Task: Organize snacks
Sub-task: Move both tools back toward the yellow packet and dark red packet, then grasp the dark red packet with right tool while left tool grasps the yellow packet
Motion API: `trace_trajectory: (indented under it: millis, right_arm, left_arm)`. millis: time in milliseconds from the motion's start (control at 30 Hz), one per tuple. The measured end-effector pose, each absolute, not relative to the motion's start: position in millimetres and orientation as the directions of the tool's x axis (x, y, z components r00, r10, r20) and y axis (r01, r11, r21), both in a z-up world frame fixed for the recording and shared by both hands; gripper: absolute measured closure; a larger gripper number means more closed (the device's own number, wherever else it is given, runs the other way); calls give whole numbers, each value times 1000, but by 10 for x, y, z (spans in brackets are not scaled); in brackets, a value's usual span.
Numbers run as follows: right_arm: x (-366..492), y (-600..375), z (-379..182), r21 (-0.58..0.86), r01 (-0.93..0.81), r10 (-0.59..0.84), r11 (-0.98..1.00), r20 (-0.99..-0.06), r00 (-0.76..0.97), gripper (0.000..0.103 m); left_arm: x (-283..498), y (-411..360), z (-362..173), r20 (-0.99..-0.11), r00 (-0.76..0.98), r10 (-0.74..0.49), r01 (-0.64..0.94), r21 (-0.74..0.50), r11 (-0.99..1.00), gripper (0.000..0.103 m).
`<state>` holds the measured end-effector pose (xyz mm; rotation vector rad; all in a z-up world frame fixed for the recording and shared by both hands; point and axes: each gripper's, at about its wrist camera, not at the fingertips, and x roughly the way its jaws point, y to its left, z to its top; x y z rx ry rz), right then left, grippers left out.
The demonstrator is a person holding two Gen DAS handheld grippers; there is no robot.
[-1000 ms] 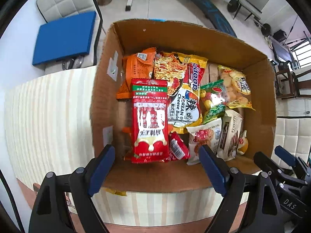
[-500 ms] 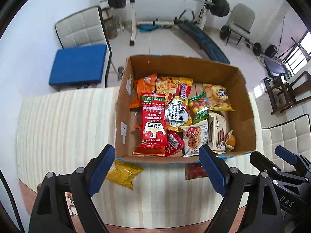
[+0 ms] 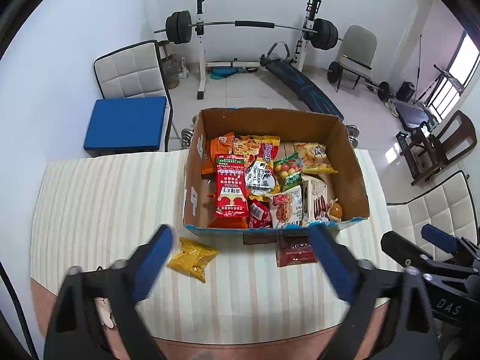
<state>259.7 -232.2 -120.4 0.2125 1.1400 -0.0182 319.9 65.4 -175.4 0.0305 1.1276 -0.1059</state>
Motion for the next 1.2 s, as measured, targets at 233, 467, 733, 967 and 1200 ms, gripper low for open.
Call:
trace_trajectory:
  millis: [233, 467, 733, 967, 1200]
  right_arm:
    - [2643, -2332, -1404, 205, 139, 132, 969, -903, 409, 7]
    - [2813, -2363, -2116, 237, 170, 178, 957, -936, 304, 7]
    - [2986, -2345, -3100, 247, 195, 211, 949, -959, 189, 7]
    - [3151, -2424, -3806, 253, 298, 218, 920, -965, 143, 21]
    - [2975, -1976, -3862, 400, 209, 393, 892, -916, 76, 30]
  left_arm:
    - [3220, 723, -1982, -912, 408, -33, 78, -1, 997, 1]
    - [3265, 900, -2467, -936, 351, 33, 26, 45, 999, 1]
    - [3197, 1310, -3158, -971, 225, 84, -82, 67, 994, 1]
    - [3073, 1644, -3544, -986, 125, 114, -161, 94, 982, 1]
    - [3013, 1817, -3736, -989, 89, 120, -191, 101, 976, 1]
